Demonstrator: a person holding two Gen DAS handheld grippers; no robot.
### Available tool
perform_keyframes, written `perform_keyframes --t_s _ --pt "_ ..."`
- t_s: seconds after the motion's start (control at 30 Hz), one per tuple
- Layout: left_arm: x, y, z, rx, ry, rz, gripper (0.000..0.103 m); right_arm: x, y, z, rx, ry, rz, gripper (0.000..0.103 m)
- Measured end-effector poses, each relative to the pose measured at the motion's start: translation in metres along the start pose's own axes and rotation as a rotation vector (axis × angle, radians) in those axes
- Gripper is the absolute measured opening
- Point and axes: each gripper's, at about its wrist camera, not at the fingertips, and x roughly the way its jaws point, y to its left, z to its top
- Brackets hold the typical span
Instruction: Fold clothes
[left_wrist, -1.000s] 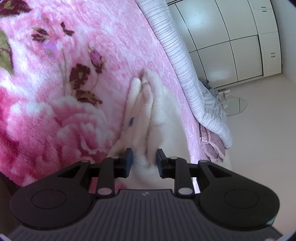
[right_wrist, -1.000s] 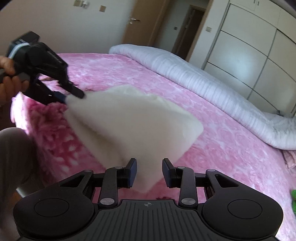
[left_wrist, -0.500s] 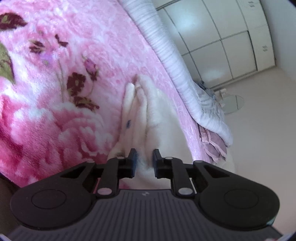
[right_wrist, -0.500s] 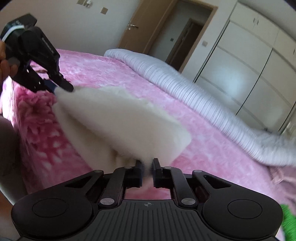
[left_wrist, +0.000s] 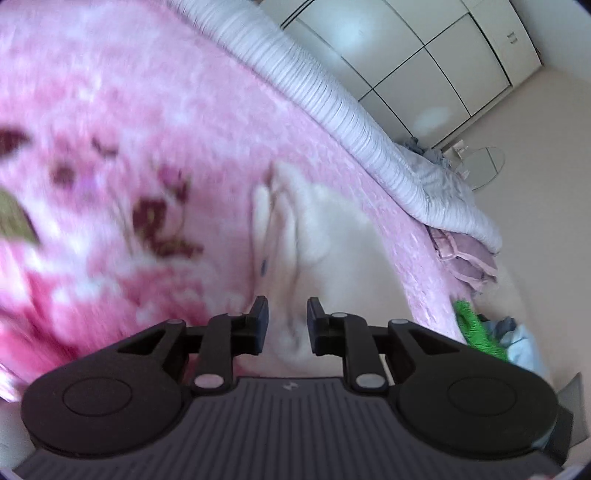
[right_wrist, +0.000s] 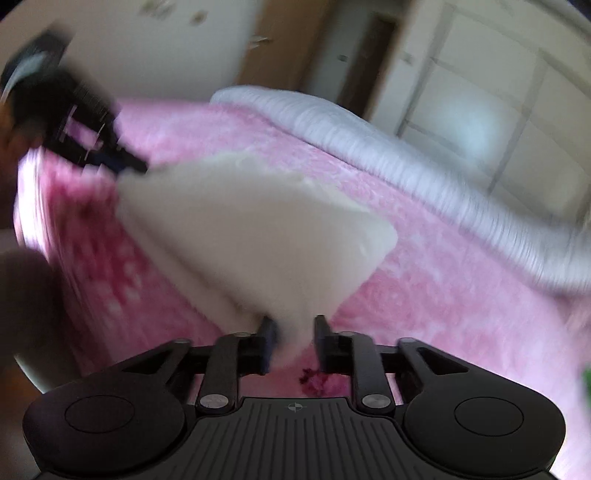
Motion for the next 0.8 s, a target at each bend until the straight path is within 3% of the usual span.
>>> perform_keyframes --t_s 0.13,0.23,0.3,0.4,0.6,0.7,0.8 --pt "-0.004 -0.028 0.016 0.063 -0.037 -0.02 0.017 -0.012 -0.042 0.012 0.336 -0.065 0.084 0.03" --pt "0.025 -0.054 0.021 0.153 0.001 -0.008 0.017 0.007 -0.066 0.027 0.583 -0.035 0.058 0.03" --pt "0.046 -0.063 0.017 0.213 0.026 0.028 0.017 0.026 -0.073 0.034 0.682 -0.022 0.044 0.03" --pt "0.072 -0.064 0.006 0.316 0.027 0.127 0.014 0.048 -0.072 0.04 0.711 -0.02 0.03 0.03" --pt "0.077 -0.05 0.002 0.312 0.02 0.136 0.013 0.071 -0.041 0.033 0.518 0.011 -0.005 0.029" --pt "0.075 -0.055 0.019 0.286 0.055 0.131 0.013 0.071 -0.063 0.04 0.528 0.084 0.086 0.03" --pt "0.077 -0.056 0.053 0.245 0.04 0.091 0.025 0.071 -0.099 0.054 0.547 0.121 0.16 0.03"
